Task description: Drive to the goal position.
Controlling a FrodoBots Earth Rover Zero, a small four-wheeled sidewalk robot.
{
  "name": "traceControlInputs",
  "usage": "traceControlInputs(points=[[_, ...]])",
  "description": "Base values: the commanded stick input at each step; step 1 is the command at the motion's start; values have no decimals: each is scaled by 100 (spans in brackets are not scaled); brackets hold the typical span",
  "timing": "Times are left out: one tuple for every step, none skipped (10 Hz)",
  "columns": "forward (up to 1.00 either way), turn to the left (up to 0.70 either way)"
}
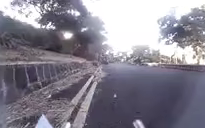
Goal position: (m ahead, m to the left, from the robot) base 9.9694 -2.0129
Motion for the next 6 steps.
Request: traceControlInputs(points=[[50,-40],[50,-32],[50,0],[50,0],[50,0],[50,0]])
